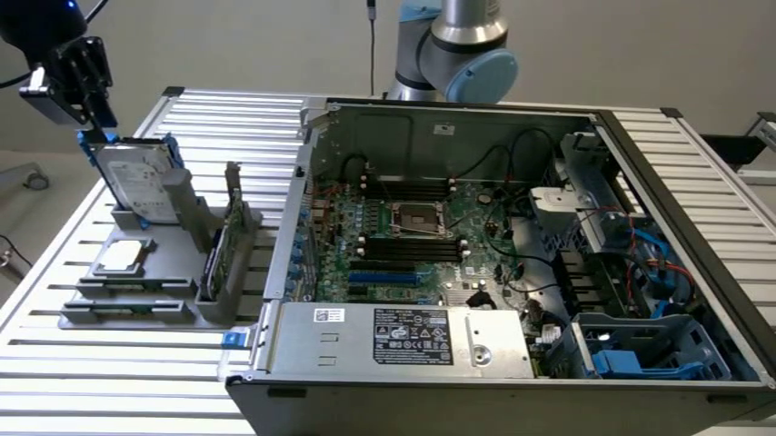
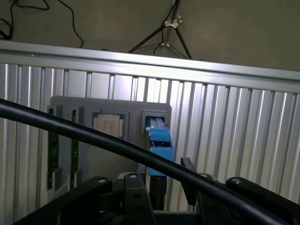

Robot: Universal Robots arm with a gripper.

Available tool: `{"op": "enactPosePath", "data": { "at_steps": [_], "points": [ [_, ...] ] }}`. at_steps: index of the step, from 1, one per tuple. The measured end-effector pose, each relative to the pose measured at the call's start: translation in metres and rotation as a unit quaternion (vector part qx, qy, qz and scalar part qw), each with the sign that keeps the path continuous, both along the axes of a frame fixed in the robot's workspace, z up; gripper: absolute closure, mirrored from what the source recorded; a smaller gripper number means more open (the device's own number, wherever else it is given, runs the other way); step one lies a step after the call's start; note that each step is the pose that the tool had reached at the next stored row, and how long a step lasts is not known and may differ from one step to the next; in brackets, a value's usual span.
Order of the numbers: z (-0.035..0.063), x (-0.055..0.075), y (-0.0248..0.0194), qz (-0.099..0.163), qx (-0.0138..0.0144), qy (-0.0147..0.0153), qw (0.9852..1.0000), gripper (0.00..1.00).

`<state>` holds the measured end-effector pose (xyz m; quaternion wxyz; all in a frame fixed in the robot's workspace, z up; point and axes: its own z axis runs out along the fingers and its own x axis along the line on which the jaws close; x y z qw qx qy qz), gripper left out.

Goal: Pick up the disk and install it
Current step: 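Pick up the disk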

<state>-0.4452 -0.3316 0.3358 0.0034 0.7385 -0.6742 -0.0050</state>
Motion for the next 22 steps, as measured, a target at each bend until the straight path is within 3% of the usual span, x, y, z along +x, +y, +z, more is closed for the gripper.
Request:
{"op": "enactPosePath", "data": {
  "at_steps": [15, 17, 18, 22],
  "points": [
    [-0.0050, -0.0054, 0.0011, -0.002, -0.0006, -0.0012, 1.0000, 0.58],
    [-0.0050, -0.0054, 0.0011, -0.002, -0.0007, -0.0012, 1.0000, 0.56],
    [-0.0050, -0.0054, 0.0011, -0.003, -0.0007, -0.0012, 1.0000, 0.49],
    [-0.0072, -0.0054, 0.0011, -0.003, -0.0007, -0.0013, 1.0000, 0.49]
  ]
}}
